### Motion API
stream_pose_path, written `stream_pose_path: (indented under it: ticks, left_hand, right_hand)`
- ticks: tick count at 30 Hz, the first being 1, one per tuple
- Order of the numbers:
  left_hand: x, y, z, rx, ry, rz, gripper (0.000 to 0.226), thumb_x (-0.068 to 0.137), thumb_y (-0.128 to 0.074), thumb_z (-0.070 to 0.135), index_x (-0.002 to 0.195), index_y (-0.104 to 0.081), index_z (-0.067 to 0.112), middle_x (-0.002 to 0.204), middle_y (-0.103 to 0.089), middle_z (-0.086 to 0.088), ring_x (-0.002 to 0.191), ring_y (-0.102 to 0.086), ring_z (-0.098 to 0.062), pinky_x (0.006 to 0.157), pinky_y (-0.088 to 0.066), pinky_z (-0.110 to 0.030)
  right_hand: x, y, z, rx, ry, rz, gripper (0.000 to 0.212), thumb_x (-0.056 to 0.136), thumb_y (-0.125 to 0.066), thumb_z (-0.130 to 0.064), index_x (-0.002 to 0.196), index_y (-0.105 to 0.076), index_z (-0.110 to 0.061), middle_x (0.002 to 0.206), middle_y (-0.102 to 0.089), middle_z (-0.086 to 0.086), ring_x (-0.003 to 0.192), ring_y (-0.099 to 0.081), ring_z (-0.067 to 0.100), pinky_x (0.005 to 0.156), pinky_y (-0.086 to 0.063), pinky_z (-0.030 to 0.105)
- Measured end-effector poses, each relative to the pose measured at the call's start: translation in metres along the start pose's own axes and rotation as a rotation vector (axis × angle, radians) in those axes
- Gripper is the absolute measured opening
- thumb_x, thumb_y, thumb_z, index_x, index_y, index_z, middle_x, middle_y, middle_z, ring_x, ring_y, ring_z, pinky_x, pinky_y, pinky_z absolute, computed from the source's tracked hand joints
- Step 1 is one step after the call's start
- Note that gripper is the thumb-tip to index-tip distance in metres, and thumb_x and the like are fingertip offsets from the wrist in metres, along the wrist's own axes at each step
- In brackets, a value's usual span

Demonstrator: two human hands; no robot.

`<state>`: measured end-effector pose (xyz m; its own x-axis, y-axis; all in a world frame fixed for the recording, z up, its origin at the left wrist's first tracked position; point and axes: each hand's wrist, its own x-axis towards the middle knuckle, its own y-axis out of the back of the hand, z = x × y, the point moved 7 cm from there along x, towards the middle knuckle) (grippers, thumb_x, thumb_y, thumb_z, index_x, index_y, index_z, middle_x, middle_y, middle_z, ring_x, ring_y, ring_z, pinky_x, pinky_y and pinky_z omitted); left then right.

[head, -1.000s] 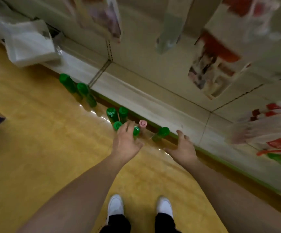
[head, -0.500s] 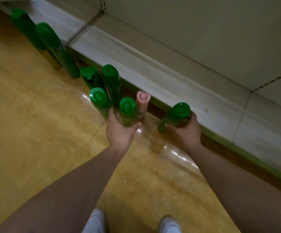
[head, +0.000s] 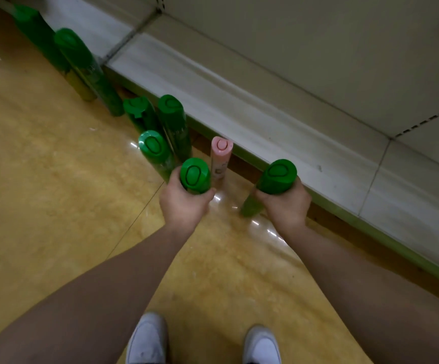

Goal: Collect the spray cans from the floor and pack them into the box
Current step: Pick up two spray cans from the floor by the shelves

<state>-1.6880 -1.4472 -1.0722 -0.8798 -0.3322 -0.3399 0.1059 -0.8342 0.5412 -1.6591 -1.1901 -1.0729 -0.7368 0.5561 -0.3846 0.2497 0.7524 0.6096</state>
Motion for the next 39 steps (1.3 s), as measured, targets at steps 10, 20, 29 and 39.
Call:
stream_pose_path:
  ticks: [10,20,29,39]
  left_hand:
    - [-0.097,0.167,0.116,-0.001,0.005,0.05,0.067,0.058,-0.095,0.039,0.114,-0.059,0.029,0.103,-0.067,0.006,0.105,-0.064,-0.019,0.092,-0.053,-0.032]
    - [-0.182,0.491,0.352,0.017,-0.118,0.289,0.072,0.057,-0.095,0.046,0.117,-0.062,0.022,0.105,-0.065,0.003,0.106,-0.059,-0.019,0.089,-0.047,-0.029]
    - [-0.288,0.808,0.5,-0.194,-0.29,0.737,0.082,0.063,-0.089,0.055,0.125,-0.051,0.018,0.122,-0.065,-0.007,0.112,-0.062,-0.031,0.094,-0.053,-0.045]
    - [-0.322,1.023,0.524,-0.611,-0.553,0.925,0.046,0.076,-0.077,0.045,0.11,-0.048,0.033,0.101,-0.064,0.005,0.089,-0.067,-0.023,0.086,-0.057,-0.048]
  right_hand:
    - [-0.131,0.073,-0.169,-0.14,0.216,-0.163,0.078,0.059,-0.094,-0.035,0.129,-0.062,-0.019,0.109,-0.071,-0.004,0.104,-0.066,0.018,0.09,-0.057,0.036]
    - [-0.326,0.172,-0.499,-0.113,0.628,-0.348,0.074,0.061,-0.094,-0.039,0.118,-0.052,-0.018,0.114,-0.068,0.009,0.107,-0.063,0.03,0.08,-0.048,0.031]
    - [-0.547,0.264,-0.785,0.223,0.992,-0.457,0.066,0.064,-0.094,-0.029,0.112,-0.049,-0.024,0.101,-0.063,-0.004,0.092,-0.061,0.017,0.073,-0.053,0.031]
    - [-0.705,0.233,-0.945,0.801,1.008,-0.571,0.053,0.088,-0.073,-0.025,0.129,-0.039,-0.026,0.107,-0.057,-0.004,0.098,-0.061,0.017,0.087,-0.055,0.042]
